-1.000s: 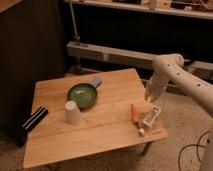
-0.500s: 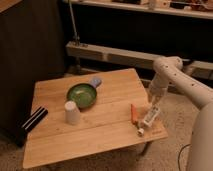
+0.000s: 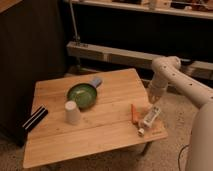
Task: Place the bottle in the ceramic bowl
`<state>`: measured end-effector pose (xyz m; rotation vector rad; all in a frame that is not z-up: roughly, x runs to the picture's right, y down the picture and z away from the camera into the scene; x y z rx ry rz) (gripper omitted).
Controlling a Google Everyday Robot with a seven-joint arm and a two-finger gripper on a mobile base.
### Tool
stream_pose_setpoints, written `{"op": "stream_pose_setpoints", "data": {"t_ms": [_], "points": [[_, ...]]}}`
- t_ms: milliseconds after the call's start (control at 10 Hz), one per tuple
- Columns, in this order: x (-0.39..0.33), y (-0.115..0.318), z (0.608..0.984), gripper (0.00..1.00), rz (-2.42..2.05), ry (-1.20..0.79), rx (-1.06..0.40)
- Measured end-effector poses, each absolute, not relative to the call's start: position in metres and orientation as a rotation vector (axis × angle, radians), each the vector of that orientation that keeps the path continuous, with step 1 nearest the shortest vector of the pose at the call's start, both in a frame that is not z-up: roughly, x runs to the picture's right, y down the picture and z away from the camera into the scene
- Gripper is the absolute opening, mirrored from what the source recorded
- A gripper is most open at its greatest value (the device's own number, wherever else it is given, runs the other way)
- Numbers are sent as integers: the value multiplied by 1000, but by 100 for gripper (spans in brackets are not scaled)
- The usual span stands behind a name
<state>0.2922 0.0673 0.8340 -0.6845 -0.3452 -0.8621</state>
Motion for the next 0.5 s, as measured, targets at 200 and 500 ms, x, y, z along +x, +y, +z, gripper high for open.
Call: {"op": "stream_pose_setpoints", "data": {"t_ms": [200, 500], "points": [[297, 67, 824, 49, -869, -335, -680], [300, 79, 821, 78, -865, -346, -700]]}}
